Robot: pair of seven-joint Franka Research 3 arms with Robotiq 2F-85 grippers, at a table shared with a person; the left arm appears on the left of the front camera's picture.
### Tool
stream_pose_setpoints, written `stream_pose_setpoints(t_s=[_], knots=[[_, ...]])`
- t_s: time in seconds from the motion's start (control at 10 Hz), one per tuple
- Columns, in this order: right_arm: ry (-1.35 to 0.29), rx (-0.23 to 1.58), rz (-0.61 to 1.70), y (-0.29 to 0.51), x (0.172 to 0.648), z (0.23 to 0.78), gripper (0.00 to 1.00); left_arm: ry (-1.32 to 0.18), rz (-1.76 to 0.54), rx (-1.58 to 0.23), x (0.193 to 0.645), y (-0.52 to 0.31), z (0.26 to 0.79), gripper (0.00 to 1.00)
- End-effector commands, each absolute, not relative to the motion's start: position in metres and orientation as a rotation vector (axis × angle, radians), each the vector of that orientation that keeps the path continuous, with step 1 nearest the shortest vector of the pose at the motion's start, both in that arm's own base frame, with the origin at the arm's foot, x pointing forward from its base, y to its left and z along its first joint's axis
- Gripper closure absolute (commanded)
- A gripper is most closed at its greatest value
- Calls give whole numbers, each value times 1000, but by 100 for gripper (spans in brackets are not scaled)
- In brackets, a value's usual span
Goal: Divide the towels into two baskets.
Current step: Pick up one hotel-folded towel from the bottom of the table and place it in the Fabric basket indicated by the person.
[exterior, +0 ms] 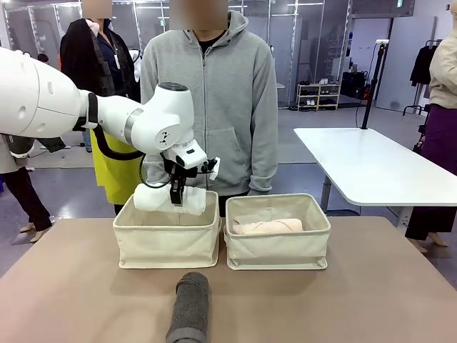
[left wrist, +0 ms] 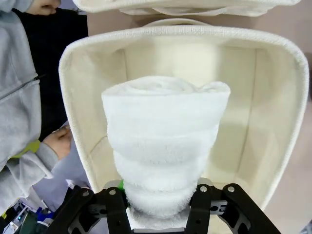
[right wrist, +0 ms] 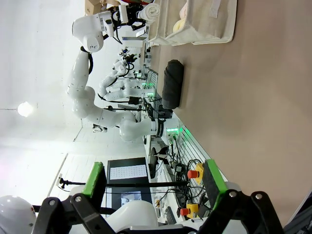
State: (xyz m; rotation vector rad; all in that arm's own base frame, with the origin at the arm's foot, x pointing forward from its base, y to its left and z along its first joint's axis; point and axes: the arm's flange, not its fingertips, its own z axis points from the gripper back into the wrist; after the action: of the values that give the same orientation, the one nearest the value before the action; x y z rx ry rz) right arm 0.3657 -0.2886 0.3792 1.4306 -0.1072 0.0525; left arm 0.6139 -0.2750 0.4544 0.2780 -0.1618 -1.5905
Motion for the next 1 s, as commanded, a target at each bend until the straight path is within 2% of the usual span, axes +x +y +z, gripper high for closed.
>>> stream_pose_setpoints(t_s=[0.0, 0.1, 0.2, 0.9], knots=[[-99, 1422, 52, -286, 362, 382, 0, -173, -1597, 258, 625, -268, 456, 32], [-99, 1422, 52, -286, 362, 382, 0, -172, -1596, 240, 627, -266, 455, 10], [-99, 1422, 52, -286, 362, 382, 0, -169, -1605, 237, 628, -265, 453, 0], [-99, 1422, 52, -286, 362, 382, 0, -158, -1585, 274, 624, -267, 449, 0]])
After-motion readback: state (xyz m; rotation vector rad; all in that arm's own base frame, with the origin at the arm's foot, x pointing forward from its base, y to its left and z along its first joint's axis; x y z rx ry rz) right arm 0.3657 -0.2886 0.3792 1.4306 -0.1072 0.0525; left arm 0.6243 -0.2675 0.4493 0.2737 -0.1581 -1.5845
